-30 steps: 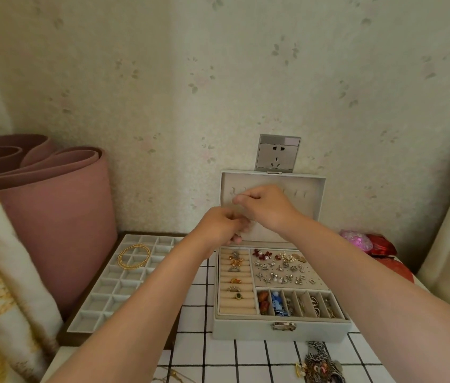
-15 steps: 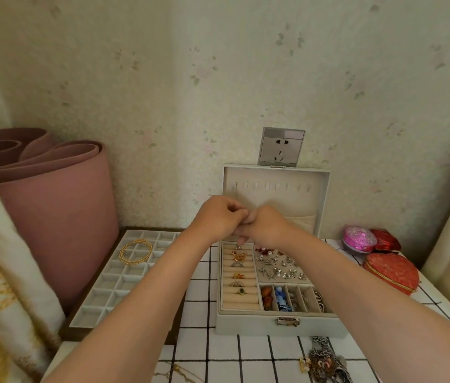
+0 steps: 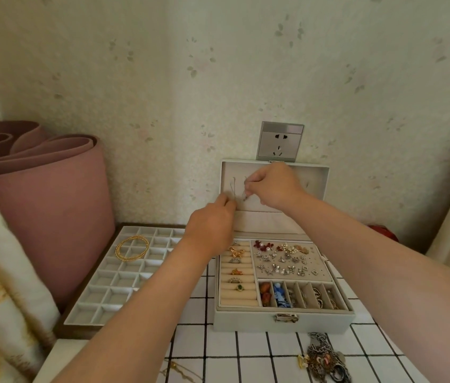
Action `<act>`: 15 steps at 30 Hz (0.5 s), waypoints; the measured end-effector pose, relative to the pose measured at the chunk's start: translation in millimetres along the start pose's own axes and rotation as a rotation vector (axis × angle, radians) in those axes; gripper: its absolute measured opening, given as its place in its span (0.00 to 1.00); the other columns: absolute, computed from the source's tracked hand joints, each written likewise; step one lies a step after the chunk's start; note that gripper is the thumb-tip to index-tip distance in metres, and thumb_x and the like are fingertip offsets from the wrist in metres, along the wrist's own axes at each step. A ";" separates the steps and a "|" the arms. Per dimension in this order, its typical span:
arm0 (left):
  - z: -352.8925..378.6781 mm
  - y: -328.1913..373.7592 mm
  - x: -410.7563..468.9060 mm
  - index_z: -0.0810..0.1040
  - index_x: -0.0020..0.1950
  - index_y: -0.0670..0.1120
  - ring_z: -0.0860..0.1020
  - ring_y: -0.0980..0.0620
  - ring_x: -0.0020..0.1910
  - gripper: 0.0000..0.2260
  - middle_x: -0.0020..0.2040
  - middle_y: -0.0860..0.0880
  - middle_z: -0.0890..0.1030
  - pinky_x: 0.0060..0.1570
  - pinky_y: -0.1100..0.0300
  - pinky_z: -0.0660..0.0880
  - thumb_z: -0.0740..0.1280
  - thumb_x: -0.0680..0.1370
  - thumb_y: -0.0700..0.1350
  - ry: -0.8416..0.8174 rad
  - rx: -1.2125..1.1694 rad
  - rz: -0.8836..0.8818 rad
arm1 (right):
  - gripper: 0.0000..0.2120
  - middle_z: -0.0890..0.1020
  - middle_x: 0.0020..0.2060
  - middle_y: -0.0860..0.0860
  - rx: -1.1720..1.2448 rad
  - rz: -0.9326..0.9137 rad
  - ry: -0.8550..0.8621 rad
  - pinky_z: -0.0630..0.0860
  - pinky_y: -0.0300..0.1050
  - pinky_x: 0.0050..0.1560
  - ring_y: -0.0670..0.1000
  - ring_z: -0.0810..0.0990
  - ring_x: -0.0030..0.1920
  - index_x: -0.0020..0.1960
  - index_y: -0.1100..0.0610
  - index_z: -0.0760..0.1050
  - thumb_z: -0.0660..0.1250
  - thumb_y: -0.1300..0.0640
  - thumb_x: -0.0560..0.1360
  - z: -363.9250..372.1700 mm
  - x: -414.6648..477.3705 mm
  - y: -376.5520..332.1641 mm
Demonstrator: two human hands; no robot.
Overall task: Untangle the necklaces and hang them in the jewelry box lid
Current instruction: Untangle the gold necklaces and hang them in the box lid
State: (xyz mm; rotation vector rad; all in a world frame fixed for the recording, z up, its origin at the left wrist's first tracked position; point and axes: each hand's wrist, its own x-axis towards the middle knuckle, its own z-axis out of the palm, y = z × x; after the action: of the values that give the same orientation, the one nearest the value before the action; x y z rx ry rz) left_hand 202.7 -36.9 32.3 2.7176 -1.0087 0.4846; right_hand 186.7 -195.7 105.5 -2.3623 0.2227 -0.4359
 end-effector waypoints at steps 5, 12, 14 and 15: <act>3.9 -1.5 1.8 0.73 0.62 0.43 0.73 0.48 0.47 0.15 0.60 0.46 0.69 0.34 0.56 0.66 0.64 0.76 0.39 0.022 -0.027 0.024 | 0.06 0.83 0.38 0.41 -0.099 -0.046 -0.032 0.80 0.44 0.42 0.38 0.79 0.33 0.44 0.51 0.86 0.72 0.60 0.74 11.5 2.0 5.0; 1.7 -5.4 1.5 0.73 0.61 0.44 0.73 0.48 0.49 0.13 0.57 0.48 0.72 0.34 0.56 0.66 0.62 0.77 0.41 0.040 -0.056 0.038 | 0.06 0.82 0.41 0.43 -0.322 -0.138 -0.136 0.79 0.44 0.49 0.47 0.82 0.47 0.50 0.48 0.83 0.73 0.56 0.73 27.0 -7.0 16.6; 1.7 -6.2 2.2 0.73 0.60 0.44 0.73 0.48 0.49 0.12 0.57 0.48 0.72 0.35 0.56 0.66 0.62 0.77 0.42 0.042 -0.052 0.033 | 0.06 0.85 0.43 0.45 -0.367 -0.174 -0.134 0.80 0.46 0.49 0.48 0.83 0.46 0.49 0.49 0.83 0.74 0.52 0.73 27.4 -11.0 20.2; 1.6 -6.1 2.9 0.73 0.60 0.45 0.73 0.48 0.50 0.11 0.57 0.49 0.72 0.35 0.56 0.66 0.62 0.77 0.42 0.041 -0.054 0.028 | 0.05 0.85 0.44 0.46 -0.380 -0.183 -0.122 0.80 0.47 0.49 0.48 0.83 0.46 0.49 0.50 0.84 0.74 0.51 0.74 27.3 -12.9 21.6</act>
State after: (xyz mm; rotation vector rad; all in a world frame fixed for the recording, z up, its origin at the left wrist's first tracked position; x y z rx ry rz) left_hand 209.2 -34.5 31.5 2.6392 -1.0351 0.5081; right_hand 184.0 -190.9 68.9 -2.7864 0.0324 -0.3573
